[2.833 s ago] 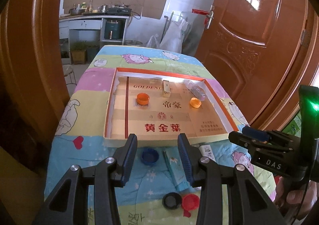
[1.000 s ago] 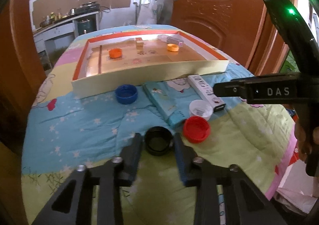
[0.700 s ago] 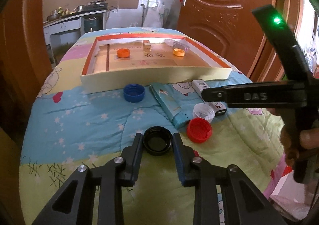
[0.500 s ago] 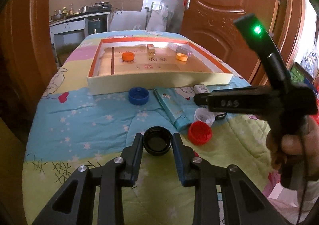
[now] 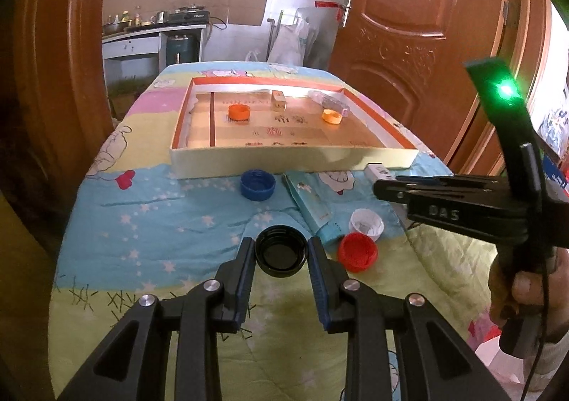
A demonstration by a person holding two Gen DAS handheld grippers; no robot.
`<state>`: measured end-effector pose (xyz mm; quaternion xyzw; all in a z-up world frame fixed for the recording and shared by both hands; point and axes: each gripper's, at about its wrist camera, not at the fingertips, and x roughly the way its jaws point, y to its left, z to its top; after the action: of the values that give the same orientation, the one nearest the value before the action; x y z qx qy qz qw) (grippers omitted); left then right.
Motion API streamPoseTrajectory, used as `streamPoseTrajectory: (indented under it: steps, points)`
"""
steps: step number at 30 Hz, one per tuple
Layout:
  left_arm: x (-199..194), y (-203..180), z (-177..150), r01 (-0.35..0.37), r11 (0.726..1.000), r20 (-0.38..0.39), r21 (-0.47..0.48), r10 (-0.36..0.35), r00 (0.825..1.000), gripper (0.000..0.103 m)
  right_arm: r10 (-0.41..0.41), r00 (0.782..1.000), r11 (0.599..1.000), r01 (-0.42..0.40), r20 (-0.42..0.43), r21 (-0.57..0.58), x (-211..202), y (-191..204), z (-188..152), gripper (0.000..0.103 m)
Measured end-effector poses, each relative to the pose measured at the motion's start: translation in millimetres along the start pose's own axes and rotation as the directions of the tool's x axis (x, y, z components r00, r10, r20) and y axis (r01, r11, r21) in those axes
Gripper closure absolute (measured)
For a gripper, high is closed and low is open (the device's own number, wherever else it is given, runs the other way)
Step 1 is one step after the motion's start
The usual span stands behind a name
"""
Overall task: Organize rigid objects
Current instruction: 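Carry the black cap in the left tool into the box while the right tool carries the Hello Kitty box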
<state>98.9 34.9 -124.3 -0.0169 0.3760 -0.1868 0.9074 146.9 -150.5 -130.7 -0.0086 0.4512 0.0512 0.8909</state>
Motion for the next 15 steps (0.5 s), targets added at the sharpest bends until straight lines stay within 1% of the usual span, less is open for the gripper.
streamPoseTrajectory:
  steps: [8,15]
  points:
    - [-9.9,-5.9,9.3,0.003,1.000,0.029,0.005,-0.003,1.000,0.073,-0.006,0.999,1.000,0.006,0.047,0.018,-26.0,-12.1,3.2,0.077]
    - [-16.7,-10.5,22.3,-0.001,1.000,0.056,0.005,0.001,0.998,0.072,0.003,0.998,1.000,-0.003,0.064,0.012,-35.3,-12.5,5.2,0.077]
